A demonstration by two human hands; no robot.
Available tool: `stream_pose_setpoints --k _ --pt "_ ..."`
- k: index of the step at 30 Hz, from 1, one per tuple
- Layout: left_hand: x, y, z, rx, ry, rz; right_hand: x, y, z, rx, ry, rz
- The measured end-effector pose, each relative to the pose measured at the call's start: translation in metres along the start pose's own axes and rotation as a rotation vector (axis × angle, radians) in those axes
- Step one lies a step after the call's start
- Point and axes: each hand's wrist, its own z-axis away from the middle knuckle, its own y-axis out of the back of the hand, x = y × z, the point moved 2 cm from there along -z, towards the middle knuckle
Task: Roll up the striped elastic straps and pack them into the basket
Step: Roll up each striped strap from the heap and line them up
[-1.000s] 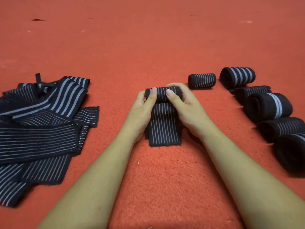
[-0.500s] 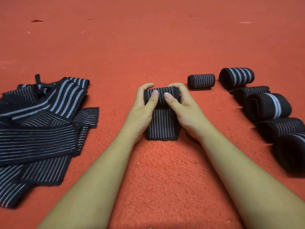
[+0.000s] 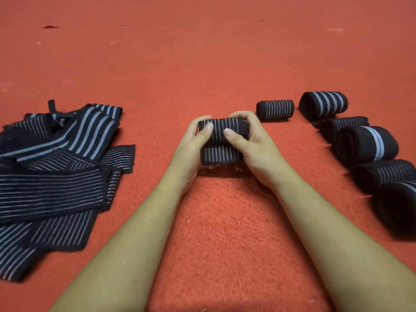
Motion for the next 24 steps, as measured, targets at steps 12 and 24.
stream_pose_setpoints --k 12,24 --pt "0.001 0.008 -0.002 -0.067 -0.093 0.070 0.003 0.001 -0.002 -0.032 -0.154 -0.276" --pt "-0.006 -0.001 0.001 0.007 -0.127 -0.165 0.005 0.023 0.012 0.107 -0.207 -0.188"
